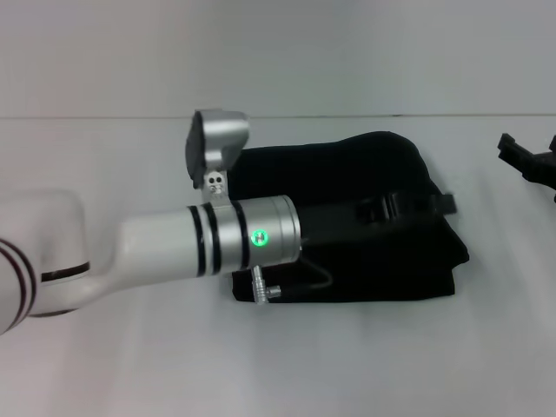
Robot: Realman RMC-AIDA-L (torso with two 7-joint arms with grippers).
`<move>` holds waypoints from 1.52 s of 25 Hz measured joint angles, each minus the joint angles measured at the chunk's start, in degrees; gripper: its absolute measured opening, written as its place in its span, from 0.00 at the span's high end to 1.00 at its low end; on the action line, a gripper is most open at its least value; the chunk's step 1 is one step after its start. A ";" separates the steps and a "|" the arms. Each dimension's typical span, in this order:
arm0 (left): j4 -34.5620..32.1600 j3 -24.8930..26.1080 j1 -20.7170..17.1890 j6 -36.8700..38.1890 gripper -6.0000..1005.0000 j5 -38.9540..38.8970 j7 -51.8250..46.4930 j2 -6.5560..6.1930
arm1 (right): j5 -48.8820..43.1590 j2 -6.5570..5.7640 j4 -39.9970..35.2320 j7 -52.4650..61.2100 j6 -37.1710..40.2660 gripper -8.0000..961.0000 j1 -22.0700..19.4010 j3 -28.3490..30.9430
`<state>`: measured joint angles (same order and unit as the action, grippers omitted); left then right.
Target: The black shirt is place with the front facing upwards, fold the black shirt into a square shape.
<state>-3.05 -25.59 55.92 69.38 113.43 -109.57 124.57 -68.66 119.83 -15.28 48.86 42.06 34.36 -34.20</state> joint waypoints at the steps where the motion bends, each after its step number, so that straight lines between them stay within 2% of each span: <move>1: -0.41 0.68 -0.42 2.29 0.74 0.00 -0.15 -0.10 | -0.02 0.01 0.13 0.00 2.15 0.02 -0.55 -0.18; 5: -4.94 0.44 -3.20 7.91 0.58 0.50 -2.70 -0.58 | -3.05 -0.16 1.17 0.01 13.12 0.02 -2.80 -2.02; 8: -10.74 -1.28 -7.24 8.52 0.46 0.70 -6.37 -0.75 | -7.29 -0.13 1.35 0.01 19.01 0.02 -3.39 -4.43; 11: -12.98 -1.62 -10.30 8.62 0.34 0.69 -7.51 -1.83 | -10.26 0.19 1.68 0.01 19.96 0.02 -2.84 -6.62; 14: -13.18 -1.65 -12.48 9.65 0.22 0.69 -7.78 -3.64 | -10.64 0.23 2.47 1.91 17.83 0.02 -2.02 -6.97; 17: -15.05 -1.66 -14.63 13.32 0.17 0.55 -3.23 -4.75 | -10.93 -0.24 0.99 11.62 15.56 0.03 -1.24 -7.09; 19: -17.56 -1.62 -16.52 16.75 0.14 0.34 2.65 -5.29 | -13.46 -1.04 -1.47 21.88 14.84 0.03 -0.58 -8.17; 22: -22.68 -2.58 -19.72 20.54 0.09 0.78 12.58 -5.59 | -19.72 -2.98 -6.00 40.40 14.65 0.03 0.77 -9.65; 25: -26.56 -4.80 -22.90 21.35 0.04 1.03 20.74 -5.60 | -27.14 -6.44 -7.65 62.04 14.51 0.03 3.58 -10.09; 27: -27.33 -5.23 -24.42 21.51 0.04 0.93 25.68 -5.43 | -30.23 -8.05 -7.03 71.84 14.35 0.03 5.50 -10.12; 28: -27.40 -5.20 -25.05 21.61 0.04 0.82 28.37 -5.29 | -31.39 -8.48 -6.78 75.56 14.35 0.03 6.31 -10.14; 32: -27.45 -4.78 -26.78 22.65 0.04 0.17 36.74 -4.92 | -32.51 -8.46 -6.62 82.89 12.40 0.04 8.21 -10.06; 38: -27.36 -4.35 -27.83 23.51 0.04 -2.10 38.48 -5.36 | -32.55 -7.97 -4.09 88.00 8.06 0.04 9.94 -9.82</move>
<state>-30.40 -29.94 28.09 92.89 111.33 -71.09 119.20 -101.20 111.86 -19.37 136.86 50.12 44.29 -44.02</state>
